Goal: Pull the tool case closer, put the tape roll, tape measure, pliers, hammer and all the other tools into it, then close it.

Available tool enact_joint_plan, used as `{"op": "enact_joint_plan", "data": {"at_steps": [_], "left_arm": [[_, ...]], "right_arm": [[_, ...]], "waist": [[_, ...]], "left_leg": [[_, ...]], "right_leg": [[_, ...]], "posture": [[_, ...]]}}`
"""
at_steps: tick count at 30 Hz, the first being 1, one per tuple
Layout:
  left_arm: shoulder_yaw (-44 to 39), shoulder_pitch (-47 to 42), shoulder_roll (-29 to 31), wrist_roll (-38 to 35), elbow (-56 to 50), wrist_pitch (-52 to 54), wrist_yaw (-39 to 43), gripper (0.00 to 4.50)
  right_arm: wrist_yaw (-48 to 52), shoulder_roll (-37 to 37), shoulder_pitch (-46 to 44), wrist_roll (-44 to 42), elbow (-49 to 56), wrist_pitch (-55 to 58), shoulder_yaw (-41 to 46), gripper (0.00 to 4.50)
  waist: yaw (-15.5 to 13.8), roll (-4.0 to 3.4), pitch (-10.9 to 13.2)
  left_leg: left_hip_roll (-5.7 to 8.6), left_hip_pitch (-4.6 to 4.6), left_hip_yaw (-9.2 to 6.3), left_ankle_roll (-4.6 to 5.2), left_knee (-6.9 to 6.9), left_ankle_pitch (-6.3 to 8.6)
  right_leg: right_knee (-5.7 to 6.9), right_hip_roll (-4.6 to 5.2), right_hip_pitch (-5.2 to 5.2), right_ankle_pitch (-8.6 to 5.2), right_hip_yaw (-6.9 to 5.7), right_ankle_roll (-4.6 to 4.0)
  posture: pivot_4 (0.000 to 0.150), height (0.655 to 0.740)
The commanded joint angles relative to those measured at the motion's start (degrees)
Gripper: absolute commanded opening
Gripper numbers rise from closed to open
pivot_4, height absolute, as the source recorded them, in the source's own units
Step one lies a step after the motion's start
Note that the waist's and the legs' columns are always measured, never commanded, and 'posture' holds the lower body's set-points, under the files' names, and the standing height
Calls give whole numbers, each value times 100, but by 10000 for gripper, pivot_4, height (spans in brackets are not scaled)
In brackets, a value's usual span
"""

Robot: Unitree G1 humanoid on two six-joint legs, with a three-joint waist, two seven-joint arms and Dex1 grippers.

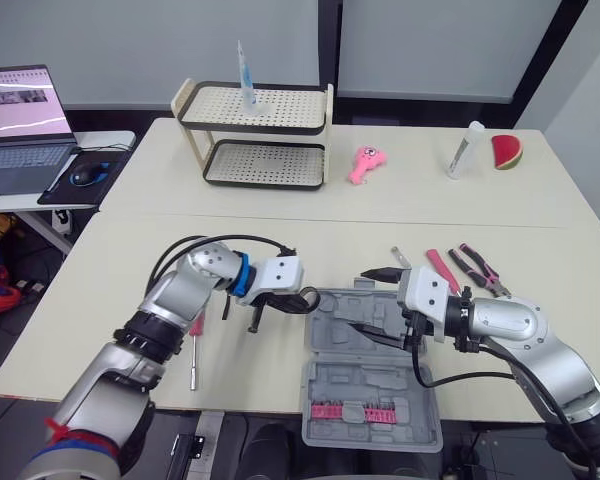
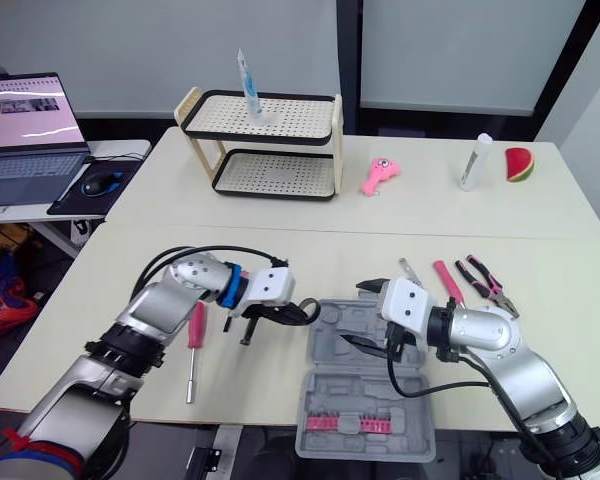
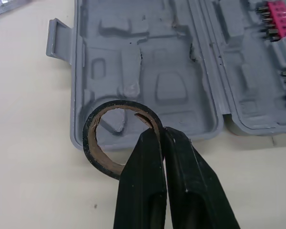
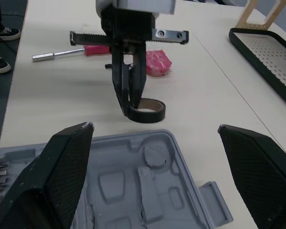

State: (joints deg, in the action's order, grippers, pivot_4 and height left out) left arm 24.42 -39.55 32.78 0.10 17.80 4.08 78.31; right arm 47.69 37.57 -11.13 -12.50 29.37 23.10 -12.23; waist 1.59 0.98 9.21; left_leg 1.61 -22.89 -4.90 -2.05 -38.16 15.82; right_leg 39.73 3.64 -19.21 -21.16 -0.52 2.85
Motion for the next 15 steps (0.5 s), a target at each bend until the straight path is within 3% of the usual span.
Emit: {"op": "enact_joint_plan", "data": {"at_steps": [1,15], "left_arm": [[26,-217,-269,148,273,-260,-197,265],[168,-402,-839,543,980,-456,-313,265]], "right_arm": [[-134,-29,33,-20,323,108,70,45000],[-299,64,164,90,519,393,24,45000]], "waist": [[-4,1,1],[4,2,1]], "left_leg": [[3,-1,0,0,-1,0],[4,-2,-1,-1,0,-1]], "right_leg": [[-1,3,0,0,0,0],[-5,3,0,0,-1,0]], "posture": [[1500,7400],[1500,7400]]}}
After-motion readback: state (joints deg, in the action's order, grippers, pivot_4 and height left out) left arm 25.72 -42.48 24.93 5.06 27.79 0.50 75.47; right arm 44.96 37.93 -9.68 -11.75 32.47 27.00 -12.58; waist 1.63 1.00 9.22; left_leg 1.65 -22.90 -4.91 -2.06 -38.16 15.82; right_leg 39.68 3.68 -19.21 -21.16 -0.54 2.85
